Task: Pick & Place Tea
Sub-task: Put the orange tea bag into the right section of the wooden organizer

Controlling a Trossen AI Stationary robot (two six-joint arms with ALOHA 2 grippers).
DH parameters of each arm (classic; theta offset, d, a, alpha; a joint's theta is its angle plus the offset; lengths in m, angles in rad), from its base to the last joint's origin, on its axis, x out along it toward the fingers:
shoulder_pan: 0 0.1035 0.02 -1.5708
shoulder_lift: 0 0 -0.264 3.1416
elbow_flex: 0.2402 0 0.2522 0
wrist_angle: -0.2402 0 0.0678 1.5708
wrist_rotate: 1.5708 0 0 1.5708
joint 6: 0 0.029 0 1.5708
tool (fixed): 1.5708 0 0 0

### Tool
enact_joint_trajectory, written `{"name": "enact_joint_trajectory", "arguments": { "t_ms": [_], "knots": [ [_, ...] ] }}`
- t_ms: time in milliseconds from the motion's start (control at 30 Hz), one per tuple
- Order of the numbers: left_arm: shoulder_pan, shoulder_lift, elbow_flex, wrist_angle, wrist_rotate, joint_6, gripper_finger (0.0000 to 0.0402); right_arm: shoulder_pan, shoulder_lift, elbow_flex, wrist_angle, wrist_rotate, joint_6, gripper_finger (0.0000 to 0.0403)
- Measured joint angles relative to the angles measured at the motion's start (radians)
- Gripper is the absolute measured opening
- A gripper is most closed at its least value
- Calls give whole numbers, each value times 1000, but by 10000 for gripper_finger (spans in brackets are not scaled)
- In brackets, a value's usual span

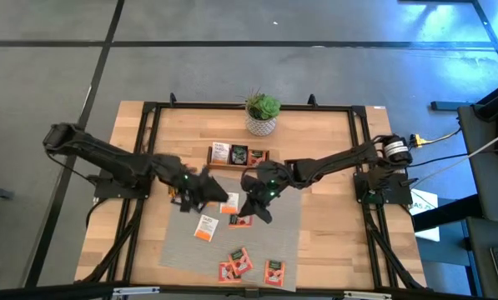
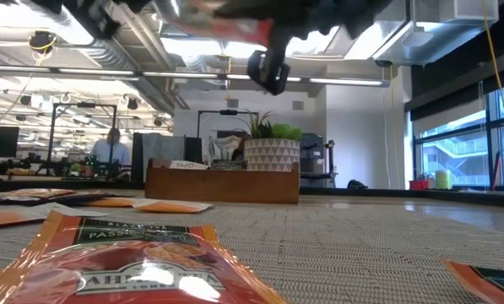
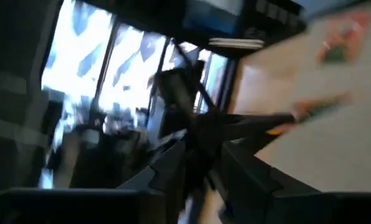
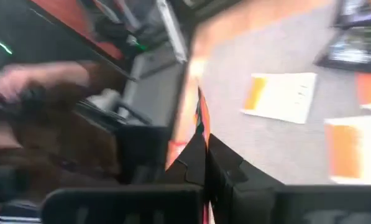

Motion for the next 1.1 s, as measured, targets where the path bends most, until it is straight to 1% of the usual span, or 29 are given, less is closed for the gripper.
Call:
{"name": "enact_joint_trajectory", "arguments": {
  "t_ms": [67, 133, 233, 300, 367, 433, 533, 633, 700, 767, 867, 933, 1100],
  "knots": [
    [27, -54, 0, -30, 0, -169, 114, 0, -40, 0, -83, 73, -69, 4],
    [55, -96, 0, -54, 0, -350, 120, 1, -86, -8, -154, 173, -131, 6],
    [92, -127, 0, -66, -1, -599, 127, 13, -178, -89, -153, 299, -172, 9],
    [112, -129, 0, -61, -13, -731, 130, 15, -253, -185, -105, 362, -169, 9],
    [130, -122, 0, -59, -37, -823, 133, 15, -330, -298, 14, 435, -140, 7],
    [149, -104, 0, -55, -52, -879, 138, 13, -399, -415, 160, 524, -134, 6],
    [171, -64, 0, -25, -51, -975, 149, 18, -455, -558, 394, 648, -216, 7],
    [197, -11, 2, 26, -57, -1125, 163, 31, -461, -644, 592, 734, -295, 7],
    [222, 35, 29, -1, -61, -1166, 173, 33, -461, -667, 643, 761, -339, 7],
    [249, 74, 73, -64, -62, -1202, 181, 33, -457, -671, 646, 765, -367, 7],
    [281, 138, 186, -196, -61, -1253, 190, 31, -457, -666, 649, 765, -396, 7],
    [293, 186, 270, -284, -62, -1261, 193, 31, -457, -664, 650, 765, -407, 7],
    [296, 284, 433, -477, -45, -1301, 194, 31, -457, -664, 642, 765, -422, 8]
  ]
}}
